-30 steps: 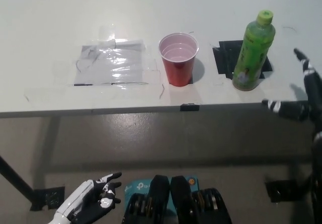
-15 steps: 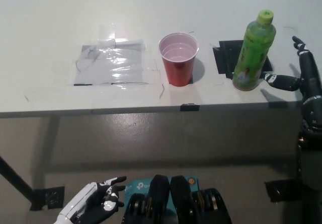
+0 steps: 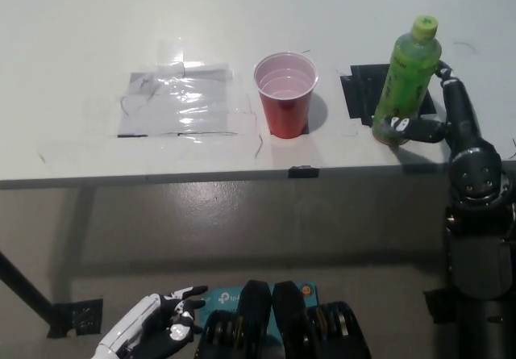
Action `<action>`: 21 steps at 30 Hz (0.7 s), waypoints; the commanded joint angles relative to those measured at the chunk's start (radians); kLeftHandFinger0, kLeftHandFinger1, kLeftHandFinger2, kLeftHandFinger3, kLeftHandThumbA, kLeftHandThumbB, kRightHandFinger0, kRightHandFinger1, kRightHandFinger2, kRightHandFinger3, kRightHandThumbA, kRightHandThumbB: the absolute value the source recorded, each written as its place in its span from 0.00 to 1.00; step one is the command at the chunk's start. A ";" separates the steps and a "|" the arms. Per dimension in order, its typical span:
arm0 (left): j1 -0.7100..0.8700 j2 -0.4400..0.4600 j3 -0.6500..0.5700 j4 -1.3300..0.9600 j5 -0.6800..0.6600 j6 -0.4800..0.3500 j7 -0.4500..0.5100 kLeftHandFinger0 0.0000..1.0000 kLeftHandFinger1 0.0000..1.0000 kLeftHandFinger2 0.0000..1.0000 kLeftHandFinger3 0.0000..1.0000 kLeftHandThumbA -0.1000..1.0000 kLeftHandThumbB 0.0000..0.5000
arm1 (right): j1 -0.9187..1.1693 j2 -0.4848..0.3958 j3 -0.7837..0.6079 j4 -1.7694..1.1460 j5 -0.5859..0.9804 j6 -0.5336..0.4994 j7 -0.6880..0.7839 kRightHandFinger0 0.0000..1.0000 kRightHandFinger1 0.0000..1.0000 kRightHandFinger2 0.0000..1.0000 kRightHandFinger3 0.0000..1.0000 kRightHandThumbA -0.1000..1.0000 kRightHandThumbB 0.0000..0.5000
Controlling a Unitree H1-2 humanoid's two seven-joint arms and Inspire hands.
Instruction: The robot uses its right hand to pick up a bottle kept in the middle of the desk and tilt it into a cup kept next to it to pour water out
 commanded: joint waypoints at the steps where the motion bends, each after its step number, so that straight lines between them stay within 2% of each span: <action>1: -0.001 0.013 -0.009 -0.019 -0.006 0.010 -0.027 0.75 0.92 0.94 1.00 1.00 0.87 | -0.083 -0.014 0.007 0.000 -0.035 -0.001 -0.023 1.00 1.00 1.00 1.00 0.83 1.00; 5: 0.002 0.011 -0.009 -0.017 -0.008 0.009 -0.029 0.76 0.92 0.94 1.00 1.00 0.87 | -0.123 -0.049 0.012 0.069 -0.022 -0.001 -0.040 1.00 1.00 1.00 1.00 0.82 1.00; 8: 0.001 0.011 -0.010 -0.022 -0.005 0.014 -0.028 0.76 0.92 0.94 1.00 1.00 0.88 | -0.159 -0.066 -0.016 0.157 0.017 -0.001 -0.086 1.00 1.00 1.00 1.00 0.77 1.00; 10: -0.001 0.006 -0.011 -0.014 -0.007 0.004 -0.029 0.76 0.92 0.94 1.00 1.00 0.90 | -0.203 -0.125 -0.013 0.287 0.058 -0.006 -0.144 1.00 1.00 1.00 1.00 0.78 1.00; 12: 0.000 0.009 -0.014 -0.016 -0.002 0.002 -0.029 0.75 0.92 0.94 1.00 1.00 0.90 | -0.217 -0.144 -0.014 0.336 0.076 -0.017 -0.170 1.00 1.00 1.00 1.00 0.78 1.00; 14: 0.000 0.008 -0.016 -0.017 0.002 0.000 -0.030 0.75 0.92 0.94 1.00 1.00 0.90 | -0.254 -0.166 -0.056 0.437 0.134 -0.044 -0.221 1.00 1.00 1.00 1.00 0.74 1.00; 17: -0.014 0.004 -0.024 -0.016 0.006 0.008 -0.032 0.77 0.93 0.95 1.00 1.00 0.88 | -0.288 -0.162 -0.091 0.486 0.191 -0.044 -0.244 1.00 1.00 1.00 1.00 0.73 1.00; 21: -0.016 0.005 -0.035 -0.010 0.010 0.001 -0.035 0.79 0.94 0.95 1.00 1.00 0.93 | -0.304 -0.136 -0.081 0.515 0.224 -0.049 -0.264 1.00 1.00 1.00 1.00 0.70 1.00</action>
